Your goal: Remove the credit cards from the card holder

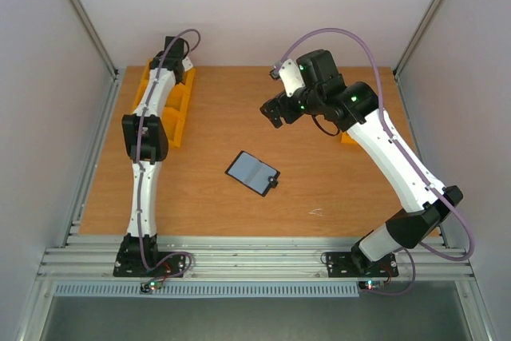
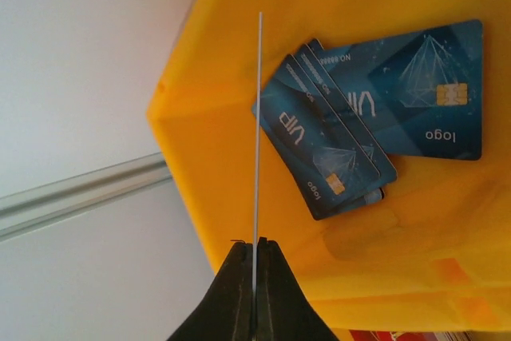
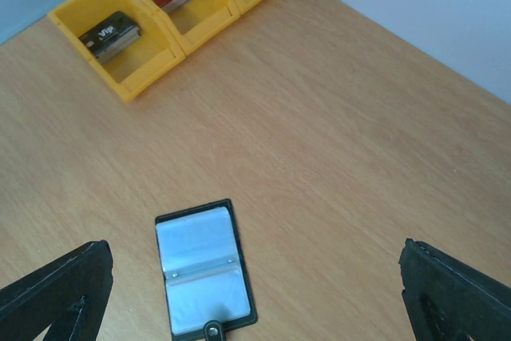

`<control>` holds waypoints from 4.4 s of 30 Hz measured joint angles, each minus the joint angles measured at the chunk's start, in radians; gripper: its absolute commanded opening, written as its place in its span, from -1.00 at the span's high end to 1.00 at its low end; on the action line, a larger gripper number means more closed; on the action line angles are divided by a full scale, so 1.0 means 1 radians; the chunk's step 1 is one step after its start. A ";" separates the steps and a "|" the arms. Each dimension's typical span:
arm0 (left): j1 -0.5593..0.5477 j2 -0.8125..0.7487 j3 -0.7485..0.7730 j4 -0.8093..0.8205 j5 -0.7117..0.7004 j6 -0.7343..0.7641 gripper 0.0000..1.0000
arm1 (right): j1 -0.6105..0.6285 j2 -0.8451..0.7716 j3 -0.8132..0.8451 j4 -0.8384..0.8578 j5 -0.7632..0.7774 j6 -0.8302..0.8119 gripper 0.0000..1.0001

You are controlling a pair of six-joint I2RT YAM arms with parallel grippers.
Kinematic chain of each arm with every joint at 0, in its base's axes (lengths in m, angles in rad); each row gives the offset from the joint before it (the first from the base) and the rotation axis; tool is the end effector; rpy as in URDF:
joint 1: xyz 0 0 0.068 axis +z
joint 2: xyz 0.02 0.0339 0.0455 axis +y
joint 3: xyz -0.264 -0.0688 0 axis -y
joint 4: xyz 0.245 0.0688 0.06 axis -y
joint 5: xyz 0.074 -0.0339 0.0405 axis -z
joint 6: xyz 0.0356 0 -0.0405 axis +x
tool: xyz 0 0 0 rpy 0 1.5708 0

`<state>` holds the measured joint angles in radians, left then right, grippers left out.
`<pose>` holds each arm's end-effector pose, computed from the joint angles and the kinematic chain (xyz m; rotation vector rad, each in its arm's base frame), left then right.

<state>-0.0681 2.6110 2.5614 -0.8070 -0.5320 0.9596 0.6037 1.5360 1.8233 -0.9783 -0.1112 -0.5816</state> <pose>0.5639 -0.0204 0.2158 1.0194 2.3292 1.0287 0.2555 0.1810 0.4346 -1.3112 1.8412 0.1375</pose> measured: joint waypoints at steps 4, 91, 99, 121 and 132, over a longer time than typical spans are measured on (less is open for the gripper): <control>0.013 0.009 0.000 -0.014 -0.003 -0.018 0.99 | 0.000 0.000 0.000 -0.001 -0.007 0.000 -0.97; -0.318 -0.660 -1.226 -0.101 0.982 -0.932 -0.95 | -0.024 0.360 -0.615 0.362 -0.384 0.662 -0.38; -0.312 -0.633 -1.222 -0.080 1.069 -0.973 -0.73 | -0.028 0.457 -0.520 0.409 -0.493 0.678 -0.38; -0.320 -0.608 -1.184 -0.114 1.125 -0.941 0.99 | -0.140 0.349 -0.576 0.664 -0.683 0.820 -0.40; -0.303 -0.921 -0.813 -0.317 1.164 -0.761 1.00 | -0.221 -0.060 -0.521 0.436 -0.634 0.529 -0.50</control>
<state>-0.3714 1.6901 1.7481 -1.1240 0.6315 0.1982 0.3824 1.4761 1.3022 -0.5419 -0.7452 -0.0528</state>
